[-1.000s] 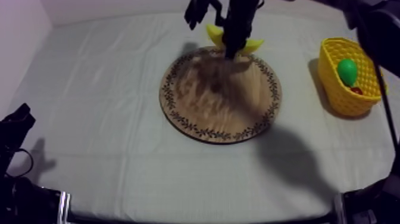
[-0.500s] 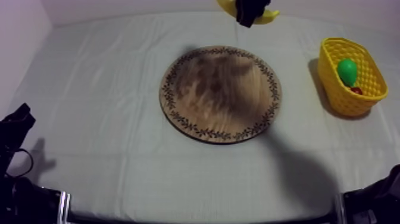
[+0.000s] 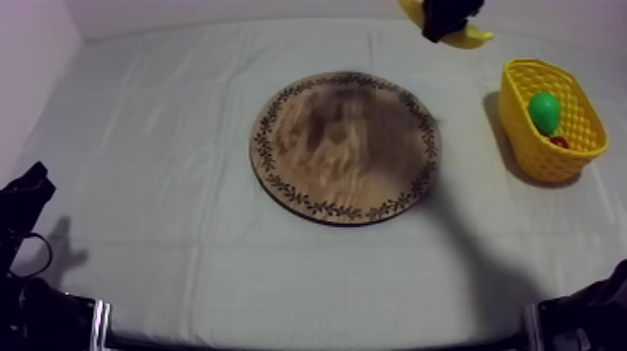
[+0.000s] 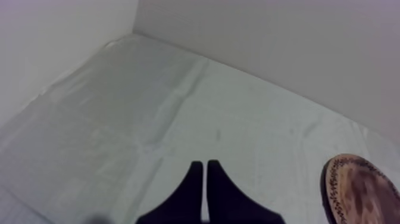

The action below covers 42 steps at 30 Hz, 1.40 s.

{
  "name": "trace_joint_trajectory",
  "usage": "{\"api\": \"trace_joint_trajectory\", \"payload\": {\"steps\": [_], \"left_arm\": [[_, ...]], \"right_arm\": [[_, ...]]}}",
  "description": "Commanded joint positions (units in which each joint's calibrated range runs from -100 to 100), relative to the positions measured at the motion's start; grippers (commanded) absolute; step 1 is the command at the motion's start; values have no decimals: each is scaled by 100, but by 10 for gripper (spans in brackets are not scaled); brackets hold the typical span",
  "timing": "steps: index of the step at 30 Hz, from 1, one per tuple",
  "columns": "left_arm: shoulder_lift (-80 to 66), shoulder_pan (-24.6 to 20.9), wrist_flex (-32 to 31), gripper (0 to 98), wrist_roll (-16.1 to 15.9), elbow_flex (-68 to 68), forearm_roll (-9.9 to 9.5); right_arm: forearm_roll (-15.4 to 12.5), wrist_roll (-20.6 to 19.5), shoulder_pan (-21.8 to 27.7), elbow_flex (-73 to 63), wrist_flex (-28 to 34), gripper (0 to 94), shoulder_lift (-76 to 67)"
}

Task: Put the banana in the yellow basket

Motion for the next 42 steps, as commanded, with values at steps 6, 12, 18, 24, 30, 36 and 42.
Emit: {"api": "trace_joint_trajectory", "payload": {"steps": [6, 12, 18, 24, 30, 36, 42], "left_arm": [[2, -2, -1, 1, 0, -2, 0], [2, -2, -1, 1, 0, -2, 0], [2, -2, -1, 1, 0, -2, 0], [2, -2, -1, 1, 0, -2, 0], [2, -2, -1, 1, 0, -2, 0], [2, -2, -1, 1, 0, -2, 0], [2, -2, -1, 1, 0, -2, 0]], "right_arm": [[59, -183, 770, 807, 6, 192, -506], [125, -235, 1438, 1269, -48, 194, -875], [148, -266, 1955, 1560, -40, 194, -1141], [200, -262, 2272, 1594, -23, 195, -1223], [225, -250, 2367, 1597, -41, 196, -1174], [200, -308, 2374, 1685, -199, 197, -872], [189, -390, 2466, 1837, -544, 197, -318]]}}
